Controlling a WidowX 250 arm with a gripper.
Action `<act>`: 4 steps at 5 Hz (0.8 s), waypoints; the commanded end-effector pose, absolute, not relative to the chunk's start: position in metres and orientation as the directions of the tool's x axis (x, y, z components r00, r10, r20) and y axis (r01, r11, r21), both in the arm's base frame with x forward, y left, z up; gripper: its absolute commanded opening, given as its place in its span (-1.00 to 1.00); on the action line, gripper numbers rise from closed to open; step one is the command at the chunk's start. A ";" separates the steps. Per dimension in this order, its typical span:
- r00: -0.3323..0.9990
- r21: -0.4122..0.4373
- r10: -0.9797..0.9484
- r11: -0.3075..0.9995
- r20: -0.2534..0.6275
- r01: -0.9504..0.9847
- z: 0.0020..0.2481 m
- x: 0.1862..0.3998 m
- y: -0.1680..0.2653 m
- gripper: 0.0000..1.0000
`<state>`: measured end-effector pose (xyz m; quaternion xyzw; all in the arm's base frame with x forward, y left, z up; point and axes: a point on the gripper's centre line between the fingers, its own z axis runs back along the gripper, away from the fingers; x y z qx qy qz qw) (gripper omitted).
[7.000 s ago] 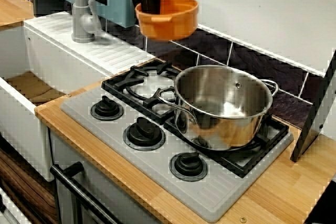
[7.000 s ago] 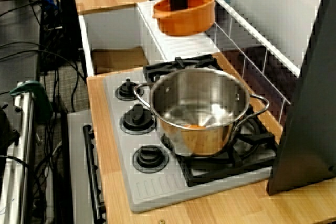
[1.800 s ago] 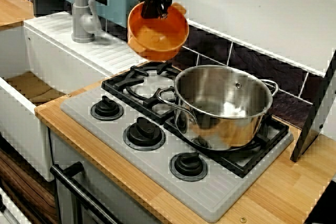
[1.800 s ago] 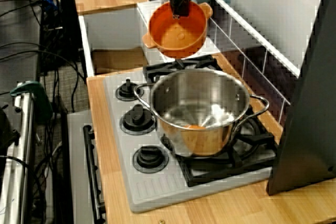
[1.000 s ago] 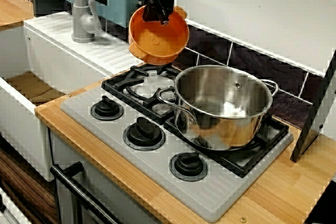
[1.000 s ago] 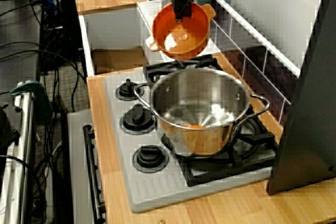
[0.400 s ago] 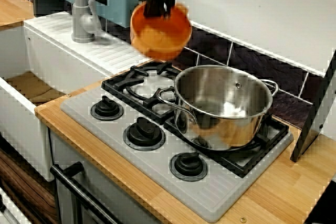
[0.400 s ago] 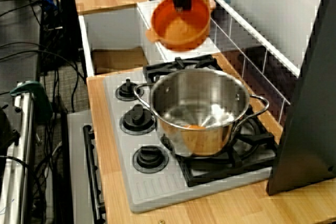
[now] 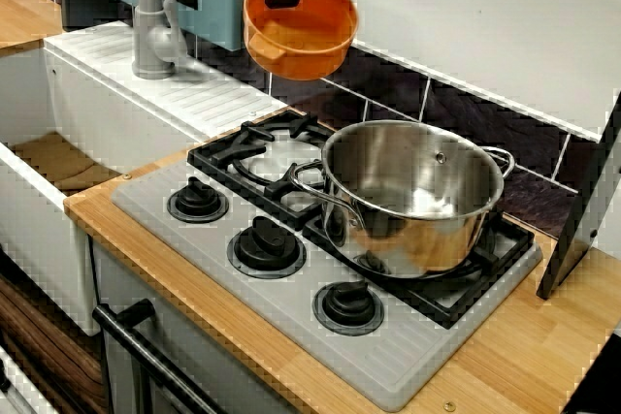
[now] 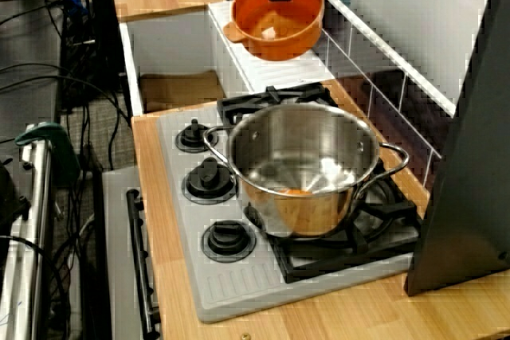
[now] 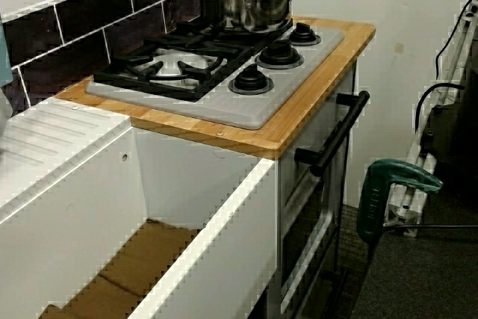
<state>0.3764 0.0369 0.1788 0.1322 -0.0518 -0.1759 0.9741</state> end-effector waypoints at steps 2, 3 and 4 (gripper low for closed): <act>0.958 -0.034 -0.288 0.957 0.021 0.288 0.189 0.380 0.060 -1.00; 0.956 -0.045 -0.293 0.955 -0.003 0.293 0.175 0.379 0.061 -1.00; 0.953 -0.043 -0.302 0.953 -0.019 0.301 0.162 0.374 0.060 -1.00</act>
